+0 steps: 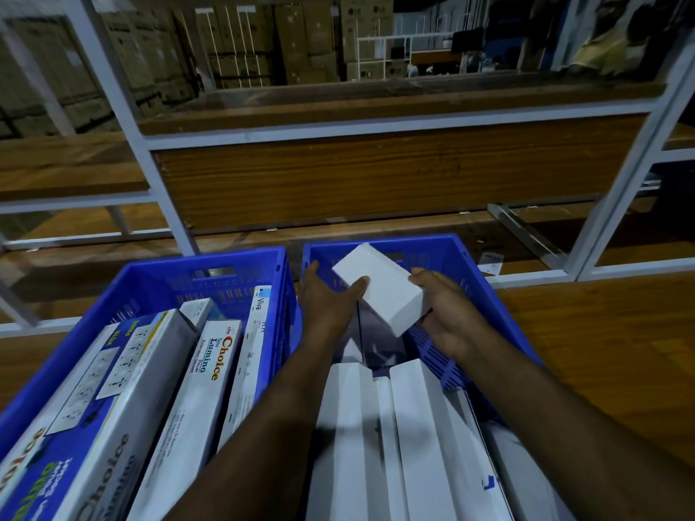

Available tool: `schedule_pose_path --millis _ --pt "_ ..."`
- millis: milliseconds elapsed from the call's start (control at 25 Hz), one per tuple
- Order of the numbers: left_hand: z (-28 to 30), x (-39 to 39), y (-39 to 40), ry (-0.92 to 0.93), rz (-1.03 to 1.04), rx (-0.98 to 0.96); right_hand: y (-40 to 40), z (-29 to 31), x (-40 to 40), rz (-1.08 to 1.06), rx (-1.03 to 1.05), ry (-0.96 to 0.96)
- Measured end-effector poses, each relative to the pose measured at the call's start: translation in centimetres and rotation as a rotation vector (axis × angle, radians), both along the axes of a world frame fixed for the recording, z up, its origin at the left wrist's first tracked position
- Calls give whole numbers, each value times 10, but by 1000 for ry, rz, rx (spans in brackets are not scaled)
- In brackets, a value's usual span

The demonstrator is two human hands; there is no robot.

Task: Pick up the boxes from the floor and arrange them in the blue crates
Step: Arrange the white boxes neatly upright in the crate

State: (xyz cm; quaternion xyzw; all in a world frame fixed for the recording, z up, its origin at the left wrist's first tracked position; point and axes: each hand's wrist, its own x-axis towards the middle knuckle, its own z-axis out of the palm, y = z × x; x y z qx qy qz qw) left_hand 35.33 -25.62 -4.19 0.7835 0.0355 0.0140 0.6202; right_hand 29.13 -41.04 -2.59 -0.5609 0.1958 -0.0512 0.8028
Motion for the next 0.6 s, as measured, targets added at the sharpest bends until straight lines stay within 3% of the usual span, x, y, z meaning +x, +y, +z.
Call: schedule_pose_path --millis 240,480,600 --pt "5 -7 -11 291 -213 -394 -4 0 1 23 43 -97" --pt "5 -6 -9 184 -245 -392 -6 -1 -3 226 -367 -9" --pt "2 -5 -10 148 -231 -272 -10 -6 2 127 -360 -6"
